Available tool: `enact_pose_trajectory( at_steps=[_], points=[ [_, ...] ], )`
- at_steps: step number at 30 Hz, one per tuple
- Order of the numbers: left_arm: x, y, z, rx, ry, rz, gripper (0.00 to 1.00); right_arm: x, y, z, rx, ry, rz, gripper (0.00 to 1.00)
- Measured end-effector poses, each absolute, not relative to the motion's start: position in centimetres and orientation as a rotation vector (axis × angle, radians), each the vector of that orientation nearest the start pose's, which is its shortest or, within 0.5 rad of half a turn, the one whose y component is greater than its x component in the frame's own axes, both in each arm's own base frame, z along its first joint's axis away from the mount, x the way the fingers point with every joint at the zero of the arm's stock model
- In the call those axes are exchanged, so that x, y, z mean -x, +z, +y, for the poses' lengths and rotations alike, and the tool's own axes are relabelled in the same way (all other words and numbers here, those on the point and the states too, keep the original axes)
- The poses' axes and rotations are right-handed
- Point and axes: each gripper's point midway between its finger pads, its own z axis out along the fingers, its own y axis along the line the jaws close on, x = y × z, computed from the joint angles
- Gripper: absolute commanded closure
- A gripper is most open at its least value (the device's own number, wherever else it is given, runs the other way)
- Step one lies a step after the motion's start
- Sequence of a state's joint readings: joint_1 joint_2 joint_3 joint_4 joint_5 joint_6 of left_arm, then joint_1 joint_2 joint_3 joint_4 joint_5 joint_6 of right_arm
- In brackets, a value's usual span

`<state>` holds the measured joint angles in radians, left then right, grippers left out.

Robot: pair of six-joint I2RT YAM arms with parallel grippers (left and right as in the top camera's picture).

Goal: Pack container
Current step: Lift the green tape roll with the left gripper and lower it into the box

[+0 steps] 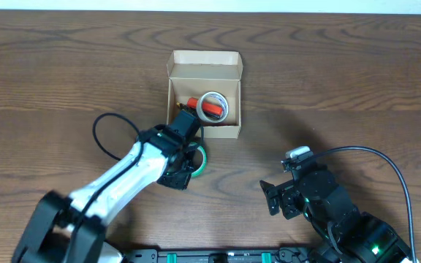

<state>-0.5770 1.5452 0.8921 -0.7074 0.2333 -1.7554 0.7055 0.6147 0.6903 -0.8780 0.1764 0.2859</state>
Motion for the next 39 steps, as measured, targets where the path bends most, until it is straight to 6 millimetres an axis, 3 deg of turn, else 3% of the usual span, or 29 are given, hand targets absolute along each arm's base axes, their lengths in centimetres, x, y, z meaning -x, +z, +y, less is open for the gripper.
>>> enact_pose_trajectory(
  at_steps=[6,11,17,22,26,33,39],
  points=[
    [-20.6,10.4,-19.7,1.608,-0.677,2.680,0.94,-18.2,16.9,11.5,0.411,0.272,2.338,0.01],
    [-20.9,14.5,-19.2,1.516,-0.809,2.577,0.94,-18.2,16.9,11.5,0.411,0.271,2.338,0.01],
    [-23.8,19.9,-18.7,1.495,-0.732,2.473,0.91,-18.2,16.9,11.5,0.412,0.271,2.339,0.01],
    [-27.2,22.7,-19.4,1.445,-0.678,2.428,0.90,-18.2,16.9,11.5,0.412,0.271,2.339,0.01],
    [-30.5,22.4,-20.0,1.416,-0.625,2.437,0.91,-18.2,16.9,11.5,0.412,0.272,2.339,0.01],
    [-35.4,19.0,-20.3,1.365,-0.501,2.520,0.94,-18.2,16.9,11.5,0.412,0.271,2.339,0.01],
    [-37.2,15.2,-20.1,1.291,-0.408,2.640,0.94,-18.2,16.9,11.5,0.411,0.271,2.339,0.01]
  ],
)
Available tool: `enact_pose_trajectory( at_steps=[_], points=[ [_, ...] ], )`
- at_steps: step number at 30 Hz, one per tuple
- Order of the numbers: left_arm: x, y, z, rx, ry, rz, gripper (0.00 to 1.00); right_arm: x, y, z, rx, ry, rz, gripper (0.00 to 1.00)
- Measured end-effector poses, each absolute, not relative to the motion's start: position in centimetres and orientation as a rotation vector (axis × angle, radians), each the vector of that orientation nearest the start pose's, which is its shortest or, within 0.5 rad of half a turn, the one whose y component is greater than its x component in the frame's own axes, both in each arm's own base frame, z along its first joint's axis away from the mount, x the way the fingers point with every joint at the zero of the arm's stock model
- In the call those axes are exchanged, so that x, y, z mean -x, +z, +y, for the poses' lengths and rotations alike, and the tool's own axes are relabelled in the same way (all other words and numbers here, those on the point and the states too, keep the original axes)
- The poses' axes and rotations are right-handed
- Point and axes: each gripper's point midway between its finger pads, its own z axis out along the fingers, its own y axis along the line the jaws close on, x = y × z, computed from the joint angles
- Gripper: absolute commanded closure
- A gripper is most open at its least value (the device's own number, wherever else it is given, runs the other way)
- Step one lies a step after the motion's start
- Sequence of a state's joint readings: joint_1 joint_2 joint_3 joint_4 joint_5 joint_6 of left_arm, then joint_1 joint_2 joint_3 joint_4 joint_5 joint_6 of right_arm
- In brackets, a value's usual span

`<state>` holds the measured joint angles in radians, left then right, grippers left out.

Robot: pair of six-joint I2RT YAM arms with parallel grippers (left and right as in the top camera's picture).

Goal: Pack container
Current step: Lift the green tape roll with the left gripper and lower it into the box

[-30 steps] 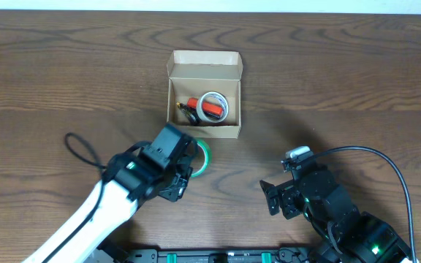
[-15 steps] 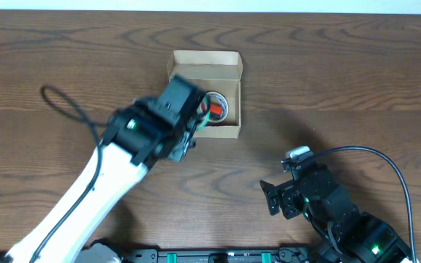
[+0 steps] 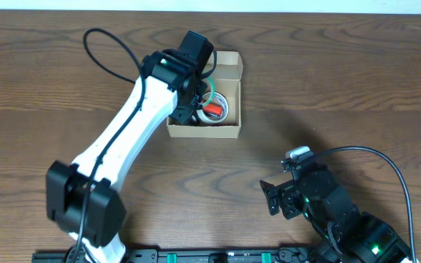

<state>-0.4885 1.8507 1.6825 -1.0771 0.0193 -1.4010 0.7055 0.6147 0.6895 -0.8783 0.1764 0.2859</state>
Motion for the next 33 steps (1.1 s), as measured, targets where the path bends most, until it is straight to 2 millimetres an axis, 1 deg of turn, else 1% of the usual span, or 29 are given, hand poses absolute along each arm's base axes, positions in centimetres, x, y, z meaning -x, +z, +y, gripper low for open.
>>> enact_pose_trajectory(
  at_steps=[4,8,14,20,26,28,31,33],
  points=[
    [-37.5,13.2,-19.7,1.232,-0.351,2.716,0.94,-18.2,16.9,11.5,0.411,0.271,2.339,0.01],
    [-37.5,11.8,-19.2,1.187,-0.312,2.776,0.94,-18.2,16.9,11.5,0.411,0.271,2.339,0.01],
    [-37.5,10.7,-19.1,1.128,-0.292,2.832,0.94,-18.2,16.9,11.5,0.411,0.271,2.339,0.01],
    [-37.5,9.2,-19.0,1.125,-0.249,2.862,0.94,-18.2,16.9,11.5,0.411,0.271,2.339,0.01],
    [-37.6,8.7,-18.4,1.143,-0.202,2.848,0.93,-18.2,16.9,11.5,0.411,0.271,2.339,0.01],
    [-37.6,8.7,-18.2,1.157,-0.185,2.840,0.89,-18.2,16.9,11.5,0.411,0.271,2.339,0.01],
    [-37.5,8.6,-17.8,1.194,-0.161,2.821,0.78,-18.2,16.9,11.5,0.412,0.271,2.339,0.01],
    [-37.6,8.6,-17.6,1.216,-0.157,2.811,0.78,-18.2,16.9,11.5,0.411,0.271,2.339,0.01]
  ],
)
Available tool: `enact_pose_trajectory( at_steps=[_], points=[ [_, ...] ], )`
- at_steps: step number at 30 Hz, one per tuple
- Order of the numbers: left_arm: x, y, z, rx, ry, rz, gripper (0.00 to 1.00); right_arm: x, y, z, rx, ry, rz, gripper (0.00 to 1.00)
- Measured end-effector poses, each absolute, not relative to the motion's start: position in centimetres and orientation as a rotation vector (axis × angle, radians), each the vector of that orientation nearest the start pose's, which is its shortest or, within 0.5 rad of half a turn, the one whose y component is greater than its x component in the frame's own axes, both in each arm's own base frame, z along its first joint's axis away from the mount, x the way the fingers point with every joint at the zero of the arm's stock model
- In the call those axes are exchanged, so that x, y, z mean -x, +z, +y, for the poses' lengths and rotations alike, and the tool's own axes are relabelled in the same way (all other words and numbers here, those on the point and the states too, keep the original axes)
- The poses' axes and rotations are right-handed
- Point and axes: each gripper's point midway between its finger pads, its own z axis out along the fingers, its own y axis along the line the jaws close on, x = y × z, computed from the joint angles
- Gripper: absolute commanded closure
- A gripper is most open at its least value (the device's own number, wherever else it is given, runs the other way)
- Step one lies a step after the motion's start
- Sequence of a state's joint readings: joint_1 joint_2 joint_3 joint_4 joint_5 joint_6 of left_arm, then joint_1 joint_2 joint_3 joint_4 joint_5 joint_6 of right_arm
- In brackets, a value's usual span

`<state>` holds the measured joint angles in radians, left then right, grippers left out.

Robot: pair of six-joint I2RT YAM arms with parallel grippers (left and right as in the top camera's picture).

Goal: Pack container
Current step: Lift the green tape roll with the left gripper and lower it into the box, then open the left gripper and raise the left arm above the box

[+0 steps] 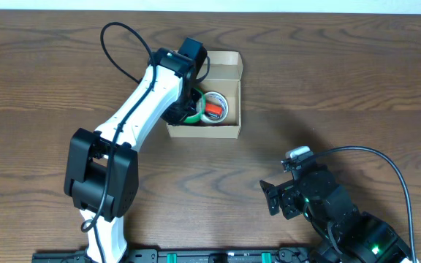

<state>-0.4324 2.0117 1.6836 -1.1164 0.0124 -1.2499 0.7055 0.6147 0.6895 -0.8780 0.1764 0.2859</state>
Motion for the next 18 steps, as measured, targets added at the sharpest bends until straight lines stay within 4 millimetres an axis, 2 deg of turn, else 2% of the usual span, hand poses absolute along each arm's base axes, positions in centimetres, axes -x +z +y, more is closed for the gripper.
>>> enact_pose_trajectory(
  at_steps=[3,8,15,18],
  points=[
    [-37.75,8.62,-17.21,1.236,-0.151,2.798,0.76,-18.18,16.89,11.52,0.411,0.271,2.339,0.01],
    [-37.88,8.62,-16.98,1.240,-0.142,2.788,0.62,-18.18,16.89,11.52,0.411,0.271,2.339,0.01],
    [-37.94,8.63,-17.00,1.244,-0.145,2.784,0.54,-18.18,16.89,11.52,0.411,0.271,2.339,0.01],
    [-37.98,8.63,-17.00,1.242,-0.145,2.783,0.39,-18.18,16.89,11.52,0.411,0.271,2.339,0.01]
  ],
)
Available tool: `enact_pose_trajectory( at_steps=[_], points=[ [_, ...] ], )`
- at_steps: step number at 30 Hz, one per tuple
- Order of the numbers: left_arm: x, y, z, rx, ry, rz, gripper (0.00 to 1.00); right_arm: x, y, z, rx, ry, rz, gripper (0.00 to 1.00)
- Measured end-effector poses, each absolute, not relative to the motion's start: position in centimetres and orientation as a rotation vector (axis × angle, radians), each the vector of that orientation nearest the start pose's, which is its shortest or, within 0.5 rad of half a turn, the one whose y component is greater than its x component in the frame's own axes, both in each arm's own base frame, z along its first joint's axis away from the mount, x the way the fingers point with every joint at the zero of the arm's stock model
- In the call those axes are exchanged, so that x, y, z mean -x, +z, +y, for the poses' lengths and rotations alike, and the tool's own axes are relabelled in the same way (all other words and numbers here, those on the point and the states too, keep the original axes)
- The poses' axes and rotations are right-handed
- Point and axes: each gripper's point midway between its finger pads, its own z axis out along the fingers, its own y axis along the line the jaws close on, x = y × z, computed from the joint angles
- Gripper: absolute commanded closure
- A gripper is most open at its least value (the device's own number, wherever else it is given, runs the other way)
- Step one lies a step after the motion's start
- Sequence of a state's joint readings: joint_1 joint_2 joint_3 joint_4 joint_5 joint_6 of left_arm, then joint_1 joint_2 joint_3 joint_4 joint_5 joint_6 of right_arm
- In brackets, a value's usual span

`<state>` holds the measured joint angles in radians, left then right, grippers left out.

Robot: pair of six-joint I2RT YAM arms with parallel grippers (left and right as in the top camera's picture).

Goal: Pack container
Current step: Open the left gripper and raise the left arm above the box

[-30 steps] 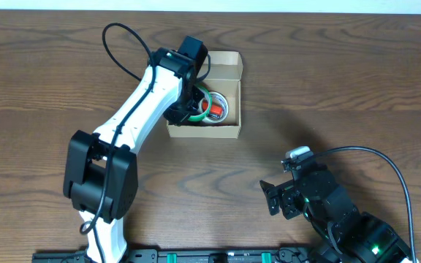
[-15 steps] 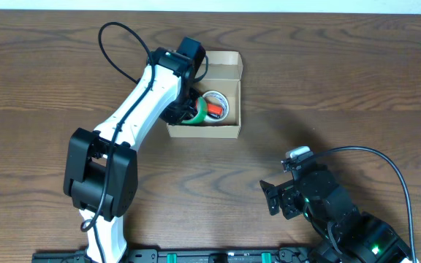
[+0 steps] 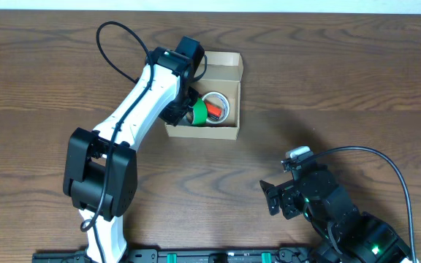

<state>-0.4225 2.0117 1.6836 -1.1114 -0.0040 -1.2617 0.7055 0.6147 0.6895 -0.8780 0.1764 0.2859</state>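
Observation:
An open cardboard box (image 3: 204, 132) stands at the middle back of the table. Inside lie a white tape roll (image 3: 215, 107) with a red item in its hole and a green tape roll (image 3: 198, 114), tilted at the box's left side. My left gripper (image 3: 184, 109) reaches down into the left of the box right beside the green roll. Its fingers are hidden under the wrist, so the grip cannot be told. My right gripper (image 3: 267, 198) rests near the front right, jaws apart and empty.
The white left arm (image 3: 134, 117) stretches diagonally from the front left to the box, with a black cable (image 3: 115, 55) looping behind it. The box's rear flap (image 3: 218, 60) stands open. A cable (image 3: 386, 164) arcs over the right arm.
The green roll shows more and sits slightly further right in the box. The box's front left corner has shifted a little to the left. The right arm has not moved.
My left gripper was on the green tape roll on the table just in front of the box. Then it was above the box with the roll. Then it was low inside the box's left side, where the roll now lies tilted.

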Motion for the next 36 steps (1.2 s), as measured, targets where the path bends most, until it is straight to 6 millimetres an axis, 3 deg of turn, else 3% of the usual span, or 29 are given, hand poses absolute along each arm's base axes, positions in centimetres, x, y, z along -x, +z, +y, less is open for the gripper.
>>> enact_pose_trajectory(
  at_steps=[4,5,8,17,28,36],
  points=[
    [-38.1,9.1,-17.0,1.235,-0.162,2.774,0.14,-18.2,16.9,11.5,0.411,0.271,2.339,0.01],
    [-38.1,9.4,-17.0,1.235,-0.168,2.769,0.04,-18.2,16.9,11.5,0.411,0.271,2.339,0.01],
    [-38.1,11.5,-17.0,1.228,-0.223,2.731,0.05,-18.2,16.9,11.5,0.411,0.271,2.339,0.01],
    [-37.4,20.1,-16.8,1.102,-0.441,2.594,0.05,-18.2,16.9,11.5,0.411,0.271,2.339,0.01],
    [-35.2,27.2,-17.1,0.482,-0.560,2.574,0.05,-18.2,16.9,11.5,0.411,0.271,2.339,0.01],
    [-31.4,33.3,-15.8,0.306,-0.632,2.440,0.05,-18.2,16.9,11.5,0.411,0.271,2.339,0.01]
  ],
)
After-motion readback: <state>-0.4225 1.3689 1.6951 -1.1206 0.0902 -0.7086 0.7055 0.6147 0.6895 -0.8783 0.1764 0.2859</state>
